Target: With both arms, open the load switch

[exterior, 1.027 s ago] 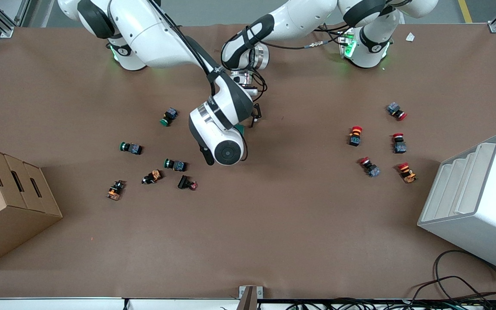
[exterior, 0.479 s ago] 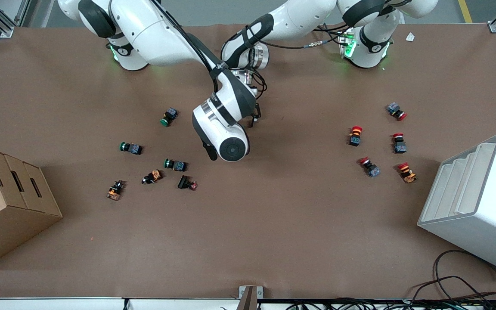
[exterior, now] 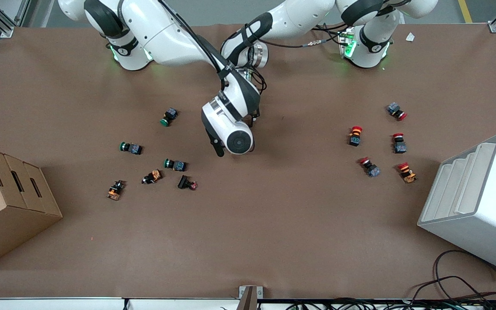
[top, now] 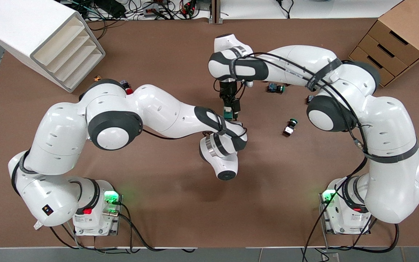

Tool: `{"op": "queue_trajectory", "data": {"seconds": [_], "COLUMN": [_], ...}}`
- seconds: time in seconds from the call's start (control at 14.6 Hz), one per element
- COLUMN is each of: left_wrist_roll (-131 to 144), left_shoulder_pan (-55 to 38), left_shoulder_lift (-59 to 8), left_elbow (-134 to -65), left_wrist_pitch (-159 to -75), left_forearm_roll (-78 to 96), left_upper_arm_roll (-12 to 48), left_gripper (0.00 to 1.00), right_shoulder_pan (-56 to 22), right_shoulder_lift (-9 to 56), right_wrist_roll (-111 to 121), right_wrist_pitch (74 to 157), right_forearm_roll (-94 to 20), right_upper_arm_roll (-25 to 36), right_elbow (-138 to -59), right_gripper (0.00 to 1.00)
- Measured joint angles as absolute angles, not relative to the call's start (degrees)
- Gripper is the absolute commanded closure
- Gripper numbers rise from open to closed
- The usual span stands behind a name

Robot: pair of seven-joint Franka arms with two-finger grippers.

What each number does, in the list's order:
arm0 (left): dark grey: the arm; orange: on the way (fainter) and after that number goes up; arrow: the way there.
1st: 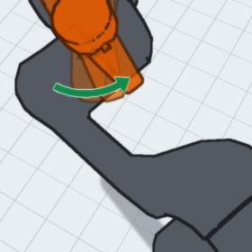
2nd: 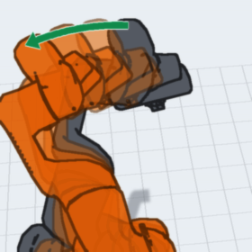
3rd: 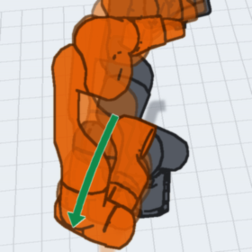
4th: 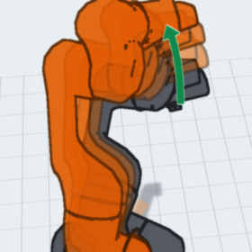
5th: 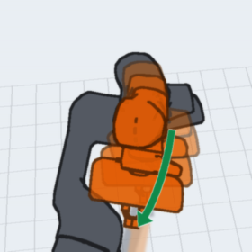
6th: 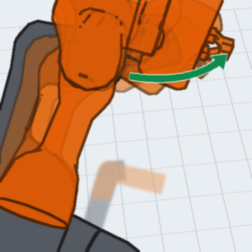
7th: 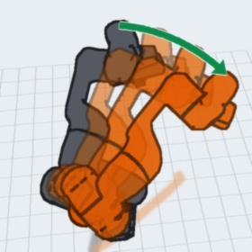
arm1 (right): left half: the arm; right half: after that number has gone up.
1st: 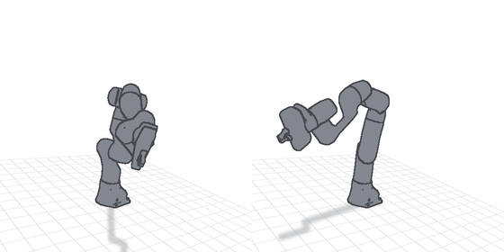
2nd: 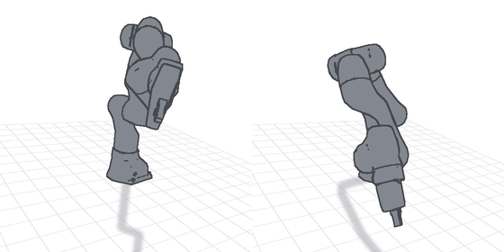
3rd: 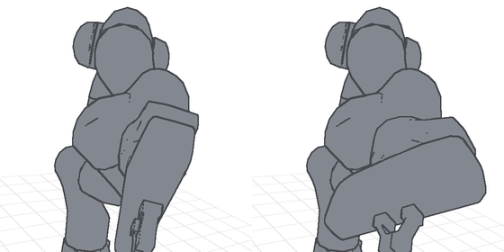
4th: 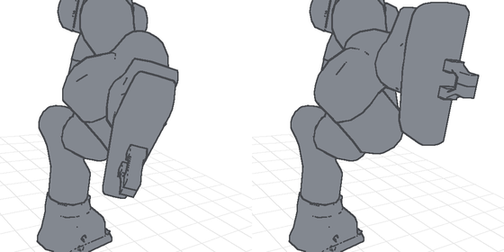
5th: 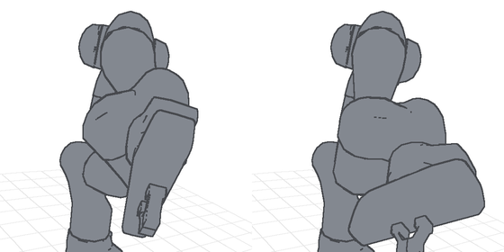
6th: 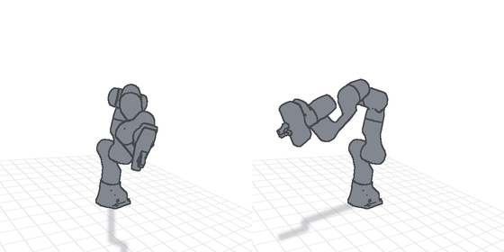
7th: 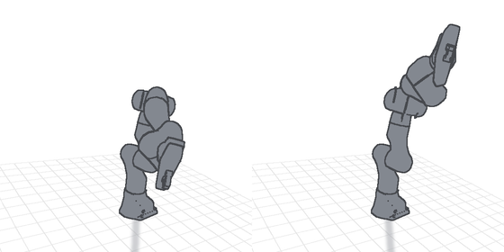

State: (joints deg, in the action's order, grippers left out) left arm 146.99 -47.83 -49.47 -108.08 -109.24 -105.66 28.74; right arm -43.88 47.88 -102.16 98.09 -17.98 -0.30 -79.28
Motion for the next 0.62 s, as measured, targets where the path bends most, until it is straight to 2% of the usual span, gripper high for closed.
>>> {"op": "queue_trajectory", "data": {"seconds": [0.27, 0.62], "left_wrist_roll": [146.79, 146.79], "left_shoulder_pan": [-47.89, -47.96], "left_shoulder_lift": [-49.55, -49.61], "left_elbow": [-108.06, -108.03], "left_wrist_pitch": [-109.09, -108.93], "left_forearm_roll": [-105.76, -105.8], "left_upper_arm_roll": [28.74, 28.71], "left_gripper": [0.01, 0.01], "right_shoulder_pan": [-44.44, -40.19], "right_shoulder_lift": [47.76, 44.62], "right_wrist_roll": [-102.11, -93.79], "right_wrist_pitch": [98.31, 88.66], "right_forearm_roll": [-18.0, -18.0], "right_upper_arm_roll": [-0.1, 0.81], "right_elbow": [-79.93, -77.91], "right_gripper": [0.0, 0.0]}}
